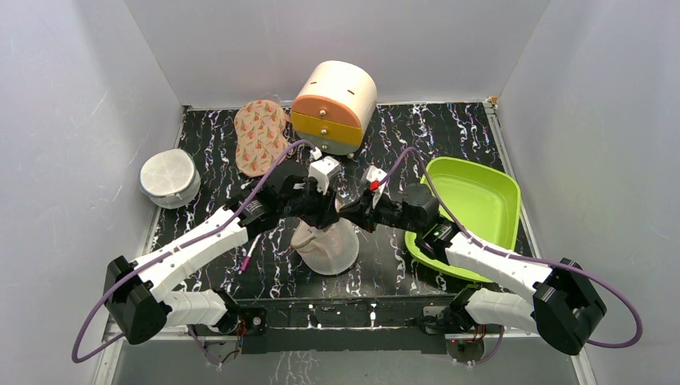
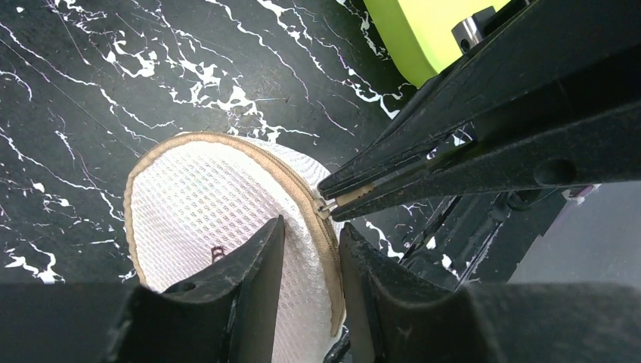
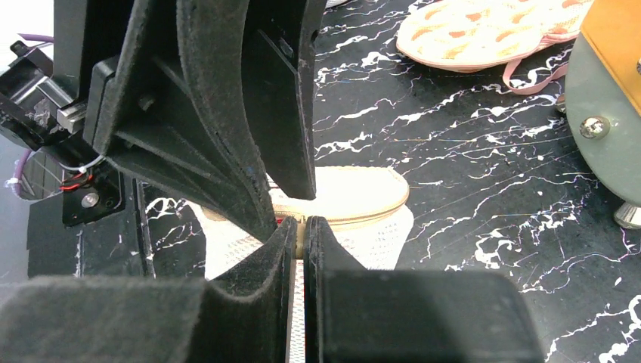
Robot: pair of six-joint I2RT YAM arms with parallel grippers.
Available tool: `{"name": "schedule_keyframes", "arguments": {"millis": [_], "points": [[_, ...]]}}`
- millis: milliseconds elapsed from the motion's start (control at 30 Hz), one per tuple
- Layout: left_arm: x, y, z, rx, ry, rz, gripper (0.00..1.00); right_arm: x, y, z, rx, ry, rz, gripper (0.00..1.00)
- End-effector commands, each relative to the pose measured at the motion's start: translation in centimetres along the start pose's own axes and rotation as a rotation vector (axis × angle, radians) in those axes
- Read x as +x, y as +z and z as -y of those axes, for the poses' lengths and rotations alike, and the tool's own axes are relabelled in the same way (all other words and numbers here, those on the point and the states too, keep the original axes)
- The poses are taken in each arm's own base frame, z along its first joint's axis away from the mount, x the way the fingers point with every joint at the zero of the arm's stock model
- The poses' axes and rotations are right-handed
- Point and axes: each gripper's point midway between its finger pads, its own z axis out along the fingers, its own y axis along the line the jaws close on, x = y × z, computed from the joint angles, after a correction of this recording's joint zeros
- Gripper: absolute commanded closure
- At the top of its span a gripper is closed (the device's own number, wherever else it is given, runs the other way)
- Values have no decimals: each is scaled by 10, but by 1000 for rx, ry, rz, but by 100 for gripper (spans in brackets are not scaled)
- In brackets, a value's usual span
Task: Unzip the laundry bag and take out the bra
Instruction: Unzip the laundry bag at the center of the board.
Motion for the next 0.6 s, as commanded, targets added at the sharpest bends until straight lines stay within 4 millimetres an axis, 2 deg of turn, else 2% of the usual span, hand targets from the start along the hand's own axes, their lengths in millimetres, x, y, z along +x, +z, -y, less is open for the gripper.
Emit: {"name": "schedule_keyframes", "arguments": {"millis": [0, 200, 433, 567], "points": [[-13, -9, 3, -2, -6, 18, 77, -41, 3, -2, -11, -29, 99, 100], [-14, -21, -3, -43, 40, 22, 100, -25, -1, 26, 155, 46, 56, 100], [-22, -33, -5, -63, 94, 65, 100, -2, -13, 58, 254, 226, 26, 100], [-27, -38, -7, -81, 108, 83, 100, 12, -22, 73, 254, 326, 19, 100]]}}
